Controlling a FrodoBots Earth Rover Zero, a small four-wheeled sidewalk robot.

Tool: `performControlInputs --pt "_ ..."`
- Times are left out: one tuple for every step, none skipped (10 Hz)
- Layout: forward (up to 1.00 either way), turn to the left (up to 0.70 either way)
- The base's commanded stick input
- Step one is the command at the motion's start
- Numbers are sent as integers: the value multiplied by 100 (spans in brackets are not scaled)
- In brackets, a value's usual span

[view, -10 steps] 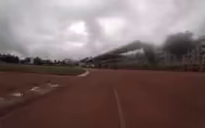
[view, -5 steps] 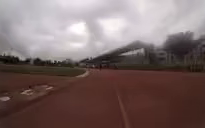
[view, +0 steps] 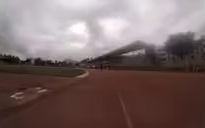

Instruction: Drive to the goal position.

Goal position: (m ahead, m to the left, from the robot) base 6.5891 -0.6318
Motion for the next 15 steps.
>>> performControlInputs --pt "70 1" --pt "70 -24" --pt "70 -31" --pt "70 8" --pt "70 7" --pt "70 0" --pt "70 0" --pt "70 5" --pt "70 2" --pt "70 0" --pt "70 0" --pt "70 6" --pt "70 5" --pt "70 3" --pt "70 1"
